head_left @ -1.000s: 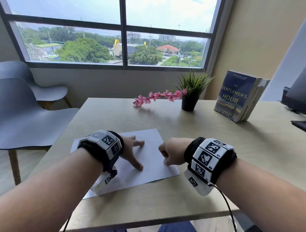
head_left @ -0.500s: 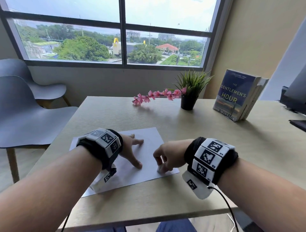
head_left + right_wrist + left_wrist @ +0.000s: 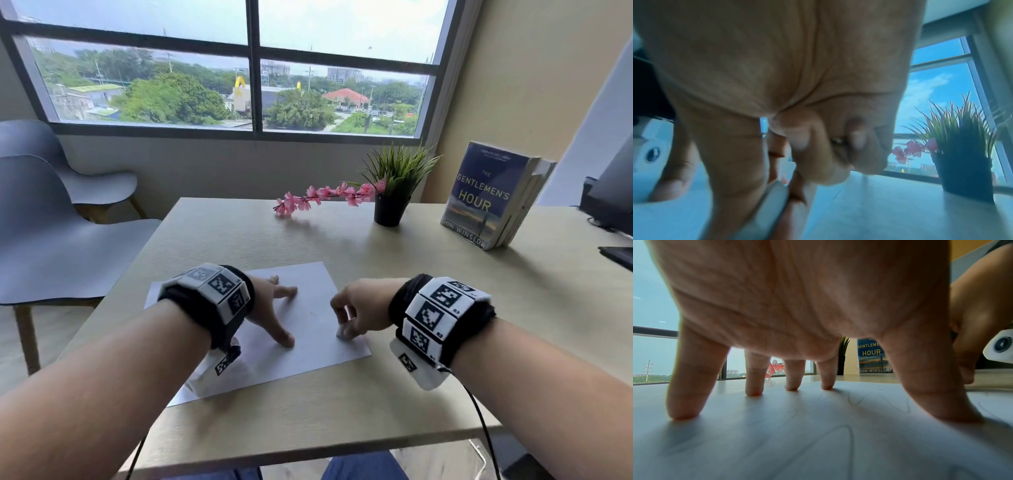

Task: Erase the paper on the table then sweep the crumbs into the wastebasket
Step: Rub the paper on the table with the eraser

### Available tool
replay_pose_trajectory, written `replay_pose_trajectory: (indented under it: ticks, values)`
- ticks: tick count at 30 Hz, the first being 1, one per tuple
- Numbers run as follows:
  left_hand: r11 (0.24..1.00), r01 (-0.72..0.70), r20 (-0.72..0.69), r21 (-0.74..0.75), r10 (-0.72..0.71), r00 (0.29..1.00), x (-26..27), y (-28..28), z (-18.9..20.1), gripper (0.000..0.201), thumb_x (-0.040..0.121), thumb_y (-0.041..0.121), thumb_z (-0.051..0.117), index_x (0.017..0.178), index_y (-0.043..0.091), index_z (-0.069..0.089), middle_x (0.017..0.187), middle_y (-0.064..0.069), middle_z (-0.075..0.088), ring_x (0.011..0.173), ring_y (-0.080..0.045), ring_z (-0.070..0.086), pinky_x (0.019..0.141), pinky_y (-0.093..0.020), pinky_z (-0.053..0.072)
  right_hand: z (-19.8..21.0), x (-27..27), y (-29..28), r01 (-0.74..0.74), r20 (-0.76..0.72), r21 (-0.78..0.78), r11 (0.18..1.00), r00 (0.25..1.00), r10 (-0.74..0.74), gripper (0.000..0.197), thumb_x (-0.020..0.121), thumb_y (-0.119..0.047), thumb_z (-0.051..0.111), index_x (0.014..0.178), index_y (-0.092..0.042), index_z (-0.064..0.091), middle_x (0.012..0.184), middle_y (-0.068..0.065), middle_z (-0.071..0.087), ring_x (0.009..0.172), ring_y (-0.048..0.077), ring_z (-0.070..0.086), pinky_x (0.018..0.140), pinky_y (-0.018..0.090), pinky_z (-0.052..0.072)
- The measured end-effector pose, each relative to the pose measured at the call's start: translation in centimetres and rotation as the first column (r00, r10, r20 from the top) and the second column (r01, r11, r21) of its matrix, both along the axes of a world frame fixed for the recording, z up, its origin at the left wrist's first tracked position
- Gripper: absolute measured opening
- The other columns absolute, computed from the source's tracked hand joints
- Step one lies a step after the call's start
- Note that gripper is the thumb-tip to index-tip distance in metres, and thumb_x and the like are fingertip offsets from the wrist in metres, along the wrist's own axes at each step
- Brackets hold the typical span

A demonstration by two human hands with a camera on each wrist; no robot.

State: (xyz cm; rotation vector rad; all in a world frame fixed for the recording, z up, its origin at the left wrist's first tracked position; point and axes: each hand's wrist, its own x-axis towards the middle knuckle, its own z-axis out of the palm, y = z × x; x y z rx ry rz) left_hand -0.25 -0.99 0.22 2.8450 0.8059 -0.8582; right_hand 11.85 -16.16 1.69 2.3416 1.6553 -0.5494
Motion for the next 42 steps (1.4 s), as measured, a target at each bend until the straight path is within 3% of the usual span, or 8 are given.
replay_pose_trajectory:
  ticks: [6,11,18,24,29,35,40,42]
  values:
    - [1.000,-0.002,-0.004,-0.007,0.002,1.000,0.0,0.1,0.0,0.109,0.061,0.078,0.062,0.146,0.049,0.000,0.160,0.011,-0.006,0.147,-0.021,0.013,0.118,-0.046,0.018,0.1,-0.8,-0.9,-0.049,-0.113,-0.060,0.997,0.993,0.042,0.022,0.083,-0.041,0.070,0.094,-0.023,0.063,0.097,-0.002,0.071,0.074,0.011,0.055,0.065,0.027,0.041]
    - [1.000,-0.005,-0.005,-0.011,0.005,1.000,0.0,0.1,0.0,0.110,0.061,0.078,0.063,0.146,0.049,0.000,0.160,0.011,-0.006,0.148,-0.021,0.013,0.118,-0.046,0.017,0.3,0.1,-0.5,0.003,-0.036,-0.018,1.000,0.999,-0.003,0.018,0.085,-0.038,0.068,0.090,-0.023,0.060,0.100,0.001,0.069,0.079,0.016,0.057,0.067,0.028,0.043]
    - [1.000,-0.002,-0.003,-0.010,0.002,1.000,0.0,0.1,0.0,0.110,0.061,0.078,0.063,0.147,0.049,0.001,0.160,0.011,-0.006,0.147,-0.022,0.013,0.118,-0.046,0.018,0.0,-0.9,-1.5,-0.038,-0.089,-0.049,0.998,0.995,0.034,0.022,0.084,-0.040,0.069,0.094,-0.021,0.063,0.099,0.000,0.070,0.075,0.013,0.055,0.062,0.026,0.040]
    - [1.000,-0.005,-0.007,-0.007,0.005,1.000,0.0,0.0,0.0,0.110,0.061,0.078,0.063,0.146,0.049,0.000,0.160,0.012,-0.007,0.147,-0.022,0.013,0.118,-0.046,0.019,-0.2,-0.8,-1.0,-0.005,-0.001,-0.016,1.000,1.000,0.005,0.019,0.090,-0.033,0.062,0.099,-0.017,0.058,0.095,0.000,0.066,0.077,0.016,0.053,0.055,0.024,0.037]
    - [1.000,0.004,0.001,0.000,-0.004,1.000,0.0,-0.1,0.0,0.108,0.063,0.076,0.063,0.147,0.048,0.000,0.160,0.011,-0.006,0.147,-0.022,0.014,0.118,-0.044,0.019,-0.1,-1.4,-1.6,-0.040,-0.112,-0.081,0.996,0.993,0.031,0.018,0.085,-0.039,0.066,0.090,-0.023,0.059,0.095,0.000,0.073,0.078,0.014,0.059,0.070,0.031,0.047]
    - [1.000,0.000,0.002,0.003,0.000,1.000,0.0,0.0,-0.1,0.108,0.062,0.078,0.062,0.146,0.049,0.001,0.160,0.012,-0.006,0.147,-0.022,0.015,0.118,-0.045,0.019,-0.2,-1.1,-1.3,-0.006,-0.032,-0.007,1.000,0.999,0.006,0.018,0.086,-0.037,0.066,0.090,-0.022,0.056,0.099,0.002,0.070,0.077,0.015,0.056,0.065,0.027,0.042]
    - [1.000,-0.010,0.001,-0.006,0.010,1.000,0.0,-0.1,0.0,0.108,0.062,0.077,0.063,0.146,0.049,0.001,0.160,0.012,-0.006,0.147,-0.023,0.014,0.118,-0.046,0.019,0.2,-1.4,-1.9,-0.032,-0.136,-0.061,0.998,0.990,0.024,0.019,0.084,-0.036,0.070,0.093,-0.021,0.062,0.092,-0.001,0.071,0.076,0.012,0.057,0.068,0.028,0.043]
    - [1.000,-0.011,0.008,-0.005,0.011,1.000,-0.1,-0.2,0.2,0.108,0.062,0.077,0.064,0.147,0.049,0.002,0.160,0.012,-0.004,0.147,-0.022,0.013,0.118,-0.047,0.018,0.9,-0.9,-1.9,0.022,-0.131,0.035,0.999,0.991,-0.018,0.021,0.085,-0.038,0.069,0.095,-0.021,0.063,0.091,-0.005,0.068,0.075,0.010,0.056,0.067,0.025,0.043]
